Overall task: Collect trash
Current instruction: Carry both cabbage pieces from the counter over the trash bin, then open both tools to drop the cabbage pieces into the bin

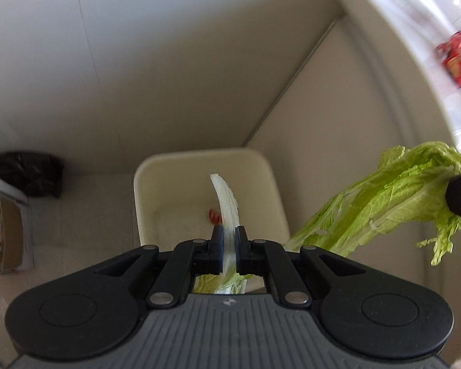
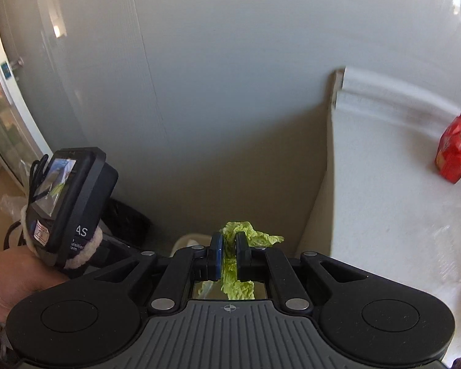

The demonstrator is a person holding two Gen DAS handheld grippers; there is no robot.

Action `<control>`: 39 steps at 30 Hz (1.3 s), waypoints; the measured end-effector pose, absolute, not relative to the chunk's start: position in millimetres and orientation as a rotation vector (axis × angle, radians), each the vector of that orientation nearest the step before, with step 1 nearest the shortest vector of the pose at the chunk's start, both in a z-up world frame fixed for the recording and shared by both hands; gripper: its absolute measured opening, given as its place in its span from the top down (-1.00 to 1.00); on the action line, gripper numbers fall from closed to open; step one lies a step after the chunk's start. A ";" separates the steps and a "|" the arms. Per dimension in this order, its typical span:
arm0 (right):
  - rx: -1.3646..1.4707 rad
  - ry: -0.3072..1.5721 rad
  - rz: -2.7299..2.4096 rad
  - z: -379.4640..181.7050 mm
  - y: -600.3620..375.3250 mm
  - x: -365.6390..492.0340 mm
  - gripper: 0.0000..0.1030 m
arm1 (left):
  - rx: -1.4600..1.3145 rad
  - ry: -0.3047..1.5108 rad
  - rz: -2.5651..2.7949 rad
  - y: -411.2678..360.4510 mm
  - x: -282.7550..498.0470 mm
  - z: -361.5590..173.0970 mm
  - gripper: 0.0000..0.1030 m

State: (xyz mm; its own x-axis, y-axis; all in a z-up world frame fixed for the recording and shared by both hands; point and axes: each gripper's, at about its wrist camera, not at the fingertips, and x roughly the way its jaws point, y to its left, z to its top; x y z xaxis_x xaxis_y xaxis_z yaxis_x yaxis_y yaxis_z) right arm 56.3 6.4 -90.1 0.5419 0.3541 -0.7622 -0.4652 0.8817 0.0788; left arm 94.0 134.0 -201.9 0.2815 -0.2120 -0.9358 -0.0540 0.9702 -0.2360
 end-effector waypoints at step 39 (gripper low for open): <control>-0.082 1.143 0.424 -166.3 15.4 104.2 0.22 | -0.152 1.370 -0.071 132.9 106.3 -257.9 0.21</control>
State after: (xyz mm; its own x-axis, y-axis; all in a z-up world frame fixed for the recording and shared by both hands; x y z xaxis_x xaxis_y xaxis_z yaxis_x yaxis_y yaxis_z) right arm 104.2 15.4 -166.3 0.3449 0.2847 -0.8944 -0.3669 0.9180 0.1507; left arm 106.3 132.9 -257.9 0.1996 -0.1396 -0.9699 -0.0381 0.9879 -0.1500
